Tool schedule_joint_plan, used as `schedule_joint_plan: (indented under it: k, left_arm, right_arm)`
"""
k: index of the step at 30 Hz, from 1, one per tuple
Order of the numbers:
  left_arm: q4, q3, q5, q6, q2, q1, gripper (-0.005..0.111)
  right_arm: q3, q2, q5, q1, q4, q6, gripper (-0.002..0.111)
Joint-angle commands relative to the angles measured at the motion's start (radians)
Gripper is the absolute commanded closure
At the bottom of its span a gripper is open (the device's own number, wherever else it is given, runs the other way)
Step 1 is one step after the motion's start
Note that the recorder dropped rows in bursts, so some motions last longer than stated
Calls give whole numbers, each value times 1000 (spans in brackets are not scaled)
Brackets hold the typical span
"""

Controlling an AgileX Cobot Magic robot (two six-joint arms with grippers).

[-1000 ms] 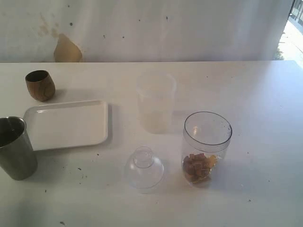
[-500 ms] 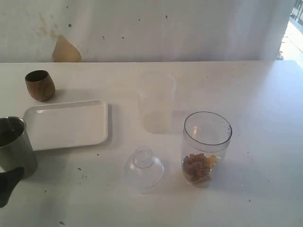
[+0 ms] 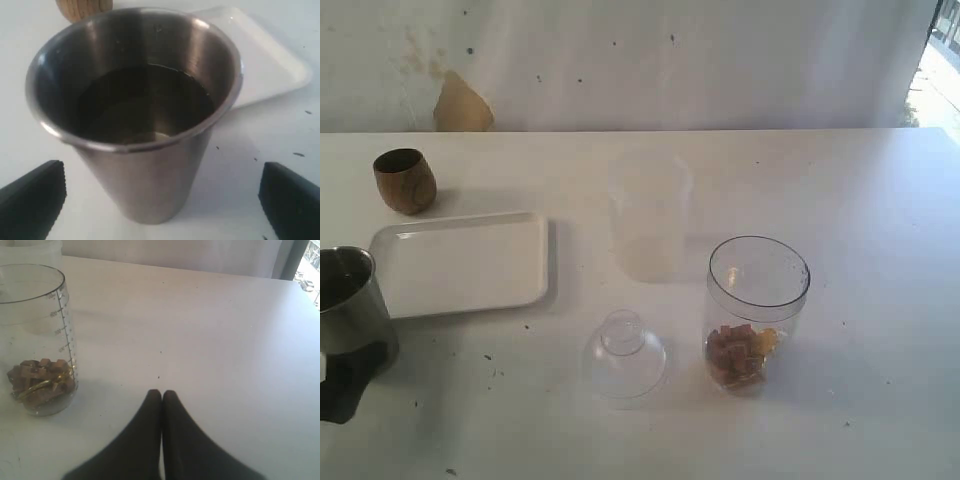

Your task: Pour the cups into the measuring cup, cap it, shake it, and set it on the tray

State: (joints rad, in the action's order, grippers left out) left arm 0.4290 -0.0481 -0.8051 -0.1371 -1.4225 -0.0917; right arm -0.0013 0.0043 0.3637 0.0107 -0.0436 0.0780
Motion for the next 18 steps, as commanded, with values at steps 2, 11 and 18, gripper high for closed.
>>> schedule_joint_plan:
  k: [2,11,18]
  left_arm:
    - [-33,-13,-57,29,-63,3,2]
    - [-115,-83,-62,29,-154,3,2]
    - [-115,-105,-88,26,-193,3,2]
  right_arm:
    - [1,-4,-13,0,2,-3,108]
    - [1,-4,-13,0,2,-3,108]
    - [1,-4,-13,0,2,-3,108]
